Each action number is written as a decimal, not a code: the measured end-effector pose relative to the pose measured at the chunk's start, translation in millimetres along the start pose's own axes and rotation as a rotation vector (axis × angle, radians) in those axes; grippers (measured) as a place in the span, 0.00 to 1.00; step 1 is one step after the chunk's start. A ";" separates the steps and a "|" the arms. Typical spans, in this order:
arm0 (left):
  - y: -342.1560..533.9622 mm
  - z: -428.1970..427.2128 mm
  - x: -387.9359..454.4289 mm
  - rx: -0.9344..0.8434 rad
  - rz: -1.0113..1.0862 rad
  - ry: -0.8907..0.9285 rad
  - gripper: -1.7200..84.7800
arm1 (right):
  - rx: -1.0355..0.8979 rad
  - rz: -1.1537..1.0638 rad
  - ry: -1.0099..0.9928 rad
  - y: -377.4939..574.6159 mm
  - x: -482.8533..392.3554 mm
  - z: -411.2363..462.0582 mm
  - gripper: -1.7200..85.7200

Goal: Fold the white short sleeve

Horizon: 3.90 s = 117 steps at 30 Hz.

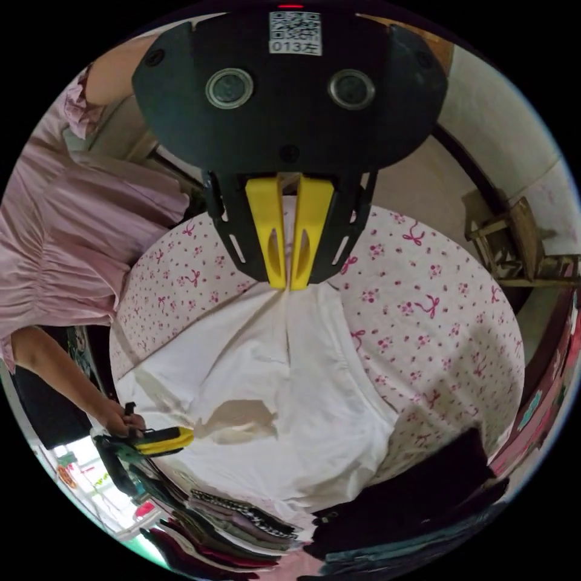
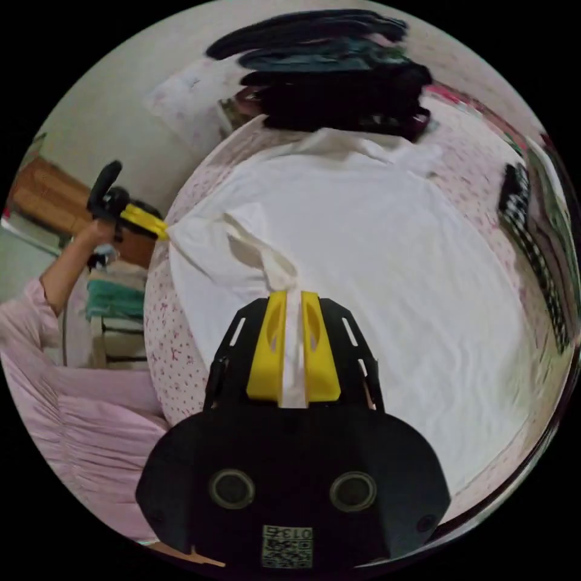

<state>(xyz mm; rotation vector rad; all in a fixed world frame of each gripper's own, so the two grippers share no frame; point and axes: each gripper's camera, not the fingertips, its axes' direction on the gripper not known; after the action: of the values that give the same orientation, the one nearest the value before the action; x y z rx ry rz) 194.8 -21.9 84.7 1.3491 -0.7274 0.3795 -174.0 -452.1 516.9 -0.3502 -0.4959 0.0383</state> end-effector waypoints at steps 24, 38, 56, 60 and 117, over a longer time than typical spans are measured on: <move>59.3 21.7 -35.3 0.131 -0.259 0.001 0.03 | 0.066 -0.107 0.322 -47.9 18.5 -17.8 0.07; 125.8 59.0 -79.7 0.298 -0.572 0.264 0.11 | 0.214 0.376 0.343 300.8 122.2 -174.4 0.12; 135.1 67.2 -79.7 0.246 -0.619 0.130 0.05 | 0.318 0.929 0.139 594.7 215.5 -247.7 0.14; 140.9 73.1 -82.0 0.263 -0.636 0.156 0.08 | 0.337 0.911 0.089 607.5 224.9 -258.8 0.13; 117.9 -27.3 67.1 0.263 -0.355 -0.048 0.02 | 0.114 0.491 0.309 485.8 159.7 -229.9 0.04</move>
<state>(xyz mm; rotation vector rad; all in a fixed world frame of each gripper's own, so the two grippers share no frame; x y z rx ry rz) 175.4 18.2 215.7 1.7068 -0.4727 0.1618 98.6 -49.9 237.1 -0.3523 -0.0926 0.4799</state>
